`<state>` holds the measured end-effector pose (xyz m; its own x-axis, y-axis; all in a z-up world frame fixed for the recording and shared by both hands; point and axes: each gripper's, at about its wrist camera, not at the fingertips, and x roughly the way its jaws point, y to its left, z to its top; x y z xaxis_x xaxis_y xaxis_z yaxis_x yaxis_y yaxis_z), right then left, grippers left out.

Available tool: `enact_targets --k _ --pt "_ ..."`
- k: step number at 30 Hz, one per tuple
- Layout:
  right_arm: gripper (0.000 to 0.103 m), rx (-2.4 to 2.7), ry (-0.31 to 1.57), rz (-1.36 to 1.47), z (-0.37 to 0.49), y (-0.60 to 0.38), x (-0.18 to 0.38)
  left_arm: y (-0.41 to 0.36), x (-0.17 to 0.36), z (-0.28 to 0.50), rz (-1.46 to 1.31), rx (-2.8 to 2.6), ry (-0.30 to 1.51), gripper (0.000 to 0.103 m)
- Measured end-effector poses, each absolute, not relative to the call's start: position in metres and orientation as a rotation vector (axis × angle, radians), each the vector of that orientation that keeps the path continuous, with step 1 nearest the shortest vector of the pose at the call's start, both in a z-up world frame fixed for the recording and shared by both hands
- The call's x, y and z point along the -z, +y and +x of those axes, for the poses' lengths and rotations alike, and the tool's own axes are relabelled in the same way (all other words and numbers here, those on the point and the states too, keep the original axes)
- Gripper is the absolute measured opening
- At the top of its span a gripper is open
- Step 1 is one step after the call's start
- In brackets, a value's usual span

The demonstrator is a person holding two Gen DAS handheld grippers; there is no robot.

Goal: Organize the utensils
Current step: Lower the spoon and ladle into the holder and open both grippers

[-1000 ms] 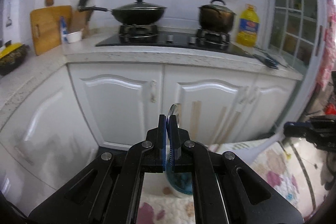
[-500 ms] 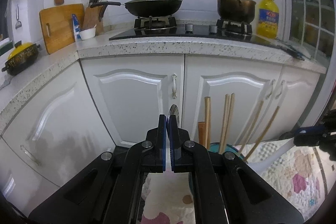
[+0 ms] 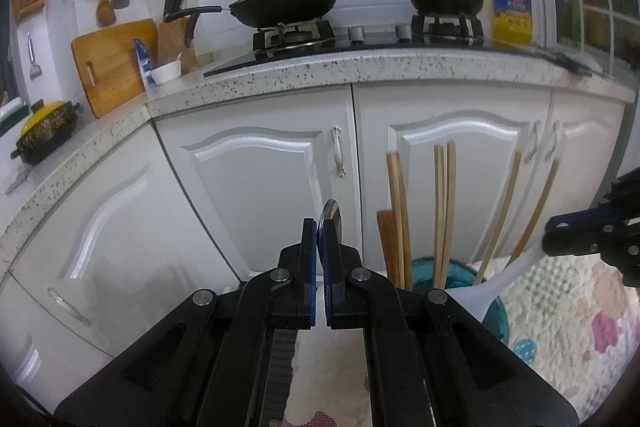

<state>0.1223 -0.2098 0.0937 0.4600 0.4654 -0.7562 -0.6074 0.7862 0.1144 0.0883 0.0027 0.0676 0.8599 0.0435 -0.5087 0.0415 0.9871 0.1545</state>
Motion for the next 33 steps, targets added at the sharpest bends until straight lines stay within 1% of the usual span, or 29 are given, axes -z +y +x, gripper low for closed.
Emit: enact_targets --k 5,12,13,14,16,18,20,22,24,25,27,33 --pt "0.007 -0.667 0.922 -0.195 0.131 -0.2 -0.074 -0.004 -0.053 0.089 0.174 0.005 0.567 0.001" --pt "0.007 -0.656 0.983 -0.139 0.134 -0.199 -0.045 -0.013 -0.033 0.084 0.162 0.029 0.612 0.002" --pt "0.008 -0.659 0.983 -0.119 0.134 -0.201 -0.044 -0.013 -0.033 0.083 0.153 0.032 0.616 0.002" --pt "0.012 -0.66 0.983 -0.104 0.134 -0.204 -0.044 -0.013 -0.033 0.083 0.143 0.034 0.62 0.002" --pt "0.027 -0.637 0.98 -0.082 0.132 -0.211 -0.044 -0.011 -0.033 0.083 0.113 0.036 0.632 0.003" --pt "0.027 -0.636 0.975 -0.045 0.13 -0.218 -0.046 -0.009 -0.034 0.082 0.078 0.04 0.646 0.003" --pt "0.028 -0.633 0.975 -0.014 0.126 -0.224 -0.047 -0.006 -0.034 0.08 0.044 0.047 0.666 0.007" --pt "0.028 -0.621 0.966 0.01 0.12 -0.231 -0.048 -0.004 -0.036 0.076 0.012 0.053 0.677 0.017" --pt "0.028 -0.613 0.961 0.017 0.115 -0.233 -0.049 -0.004 -0.039 0.071 -0.003 0.05 0.668 0.021" --pt "0.028 -0.609 0.958 0.017 0.113 -0.234 -0.049 -0.003 -0.042 0.068 -0.009 0.047 0.664 0.029" --pt "0.028 -0.598 0.949 0.03 0.108 -0.236 -0.05 0.0 -0.046 0.062 -0.032 0.046 0.658 0.042" --pt "0.028 -0.573 0.906 0.072 0.093 -0.243 -0.061 0.005 -0.054 0.043 -0.055 0.04 0.651 0.042"
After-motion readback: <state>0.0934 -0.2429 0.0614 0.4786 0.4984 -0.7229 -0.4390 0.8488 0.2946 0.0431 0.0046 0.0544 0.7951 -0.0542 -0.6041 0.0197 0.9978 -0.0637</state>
